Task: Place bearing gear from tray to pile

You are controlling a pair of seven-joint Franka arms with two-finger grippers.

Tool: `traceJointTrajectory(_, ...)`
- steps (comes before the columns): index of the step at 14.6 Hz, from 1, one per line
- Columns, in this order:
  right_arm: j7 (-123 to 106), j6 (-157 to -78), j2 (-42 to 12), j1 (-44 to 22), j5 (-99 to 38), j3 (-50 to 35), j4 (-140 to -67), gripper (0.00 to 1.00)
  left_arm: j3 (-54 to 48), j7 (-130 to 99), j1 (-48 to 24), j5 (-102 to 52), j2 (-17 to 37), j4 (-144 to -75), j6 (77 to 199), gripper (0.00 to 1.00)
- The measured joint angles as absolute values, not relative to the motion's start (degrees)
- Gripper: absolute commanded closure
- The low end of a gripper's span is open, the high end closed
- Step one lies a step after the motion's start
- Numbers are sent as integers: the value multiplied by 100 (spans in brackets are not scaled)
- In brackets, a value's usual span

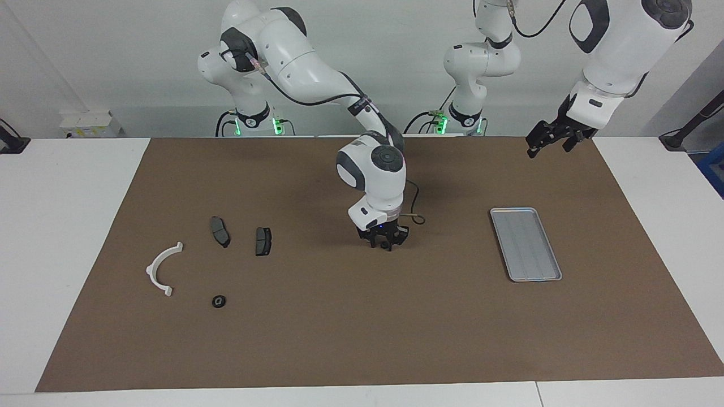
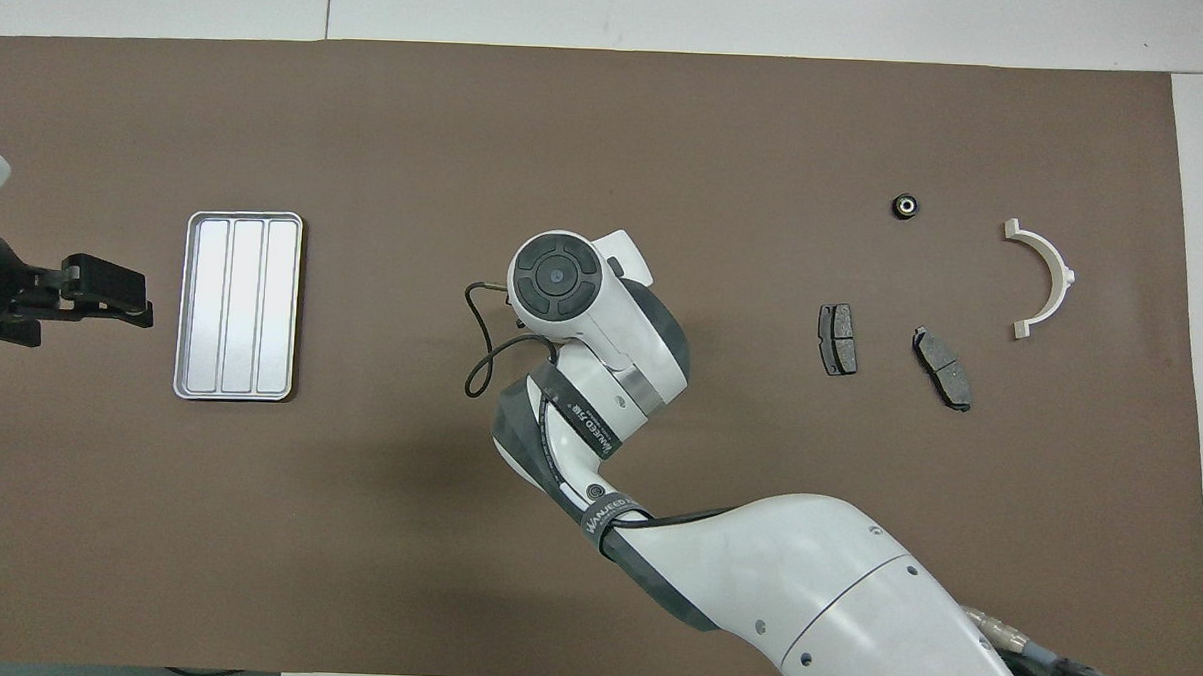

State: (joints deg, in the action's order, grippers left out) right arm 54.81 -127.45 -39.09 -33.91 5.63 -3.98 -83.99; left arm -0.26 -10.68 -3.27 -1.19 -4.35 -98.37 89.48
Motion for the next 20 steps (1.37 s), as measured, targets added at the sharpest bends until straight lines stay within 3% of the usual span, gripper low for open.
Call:
traceJointTrajectory(2, 5491, -12763, -3879, -3395, 562, -406, -8399, 93, -26, -1068, -327, -119, -435, -9837, 8948, 0)
traceJointTrajectory(4, 5491, -12774, -3882, -3398, 562, -405, -8416, 100, -26, -1068, -327, -119, -435, -9837, 8948, 0)
traceJointTrajectory(9, 5491, -12726, -3884, -3397, 564, -404, -8401, 100, -26, -1068, -327, -119, -435, -9836, 8948, 0)
traceJointTrajectory(12, 5104, -11793, -3880, -3250, 600, -353, -7992, 100, -26, -1068, -327, -119, -435, -9837, 8948, 0)
traceJointTrajectory(16, 3274, -10448, -3722, -2330, 597, -357, -6981, 100, -26, -1068, -327, -119, -435, -9837, 8948, 0)
traceJointTrajectory(20, 1422, -10522, -3656, -1295, 594, -380, -6974, 100, -26, -1068, -327, -119, -435, -9836, 8948, 0)
